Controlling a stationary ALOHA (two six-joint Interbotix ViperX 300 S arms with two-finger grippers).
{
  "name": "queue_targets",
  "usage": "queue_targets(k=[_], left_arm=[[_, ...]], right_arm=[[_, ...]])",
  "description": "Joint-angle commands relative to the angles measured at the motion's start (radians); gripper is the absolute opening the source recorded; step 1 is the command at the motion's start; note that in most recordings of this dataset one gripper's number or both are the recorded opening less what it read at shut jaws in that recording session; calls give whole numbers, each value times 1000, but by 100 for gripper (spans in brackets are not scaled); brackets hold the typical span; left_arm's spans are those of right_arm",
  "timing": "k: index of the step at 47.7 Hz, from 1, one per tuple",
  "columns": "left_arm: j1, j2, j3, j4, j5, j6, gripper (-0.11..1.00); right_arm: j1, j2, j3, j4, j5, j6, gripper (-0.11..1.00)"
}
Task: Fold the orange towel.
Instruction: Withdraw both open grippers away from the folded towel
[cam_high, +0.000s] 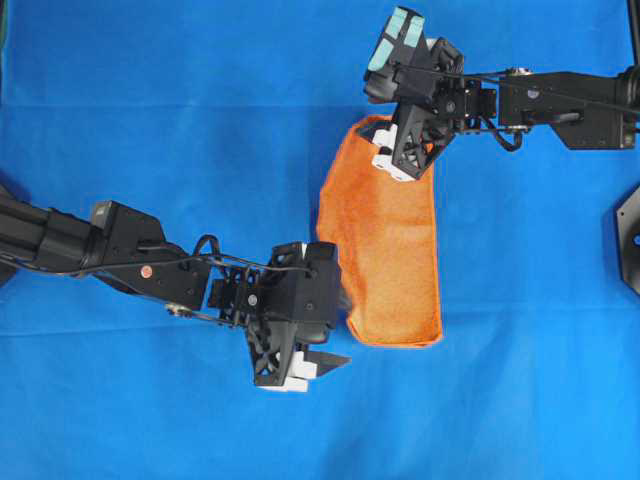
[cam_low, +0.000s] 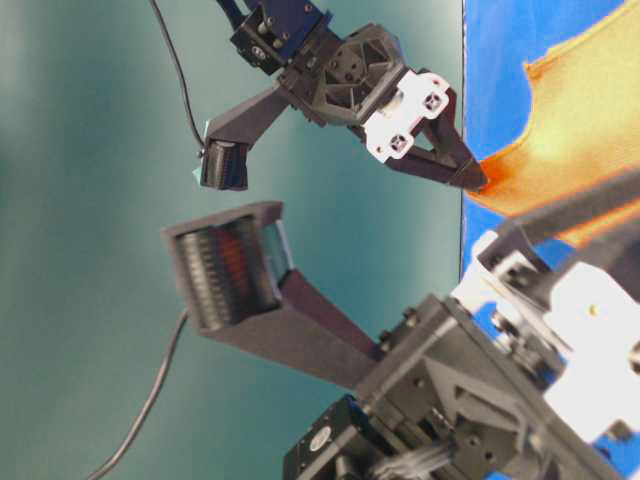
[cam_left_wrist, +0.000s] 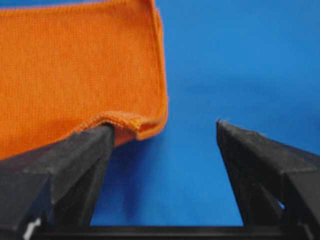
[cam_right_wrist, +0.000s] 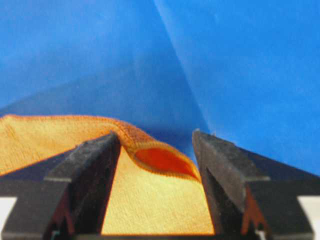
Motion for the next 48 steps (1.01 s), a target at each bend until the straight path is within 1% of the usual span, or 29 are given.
queue_targets(k=[1,10,12,15,24,33,37,42,48], left_arm=[[2,-66,-12,-2,61,-2,80],[0,-178,15,-2,236,-3,81],[0,-206,25,-2,256,-3,81],[0,-252,41,-2,272,-3,81],[0,-373,120,-2,262,-3,81],[2,-457,229,-2,201,-3,81],[8,-512,296,-2,146,-3,81],[26,-575,370,-2,41,-3,81],[71,-646,453,-2,-101,0,81]], right_arm=[[3,-46,-2,0,12,2,63],[11,-153,41,0,51,0,64],[11,-184,57,0,51,0,64],[14,-233,81,0,51,2,64],[34,-400,179,6,51,3,65],[55,-568,288,26,61,3,65],[74,-638,330,37,77,5,65],[95,-721,385,54,80,5,65],[98,-767,431,83,74,5,65]])
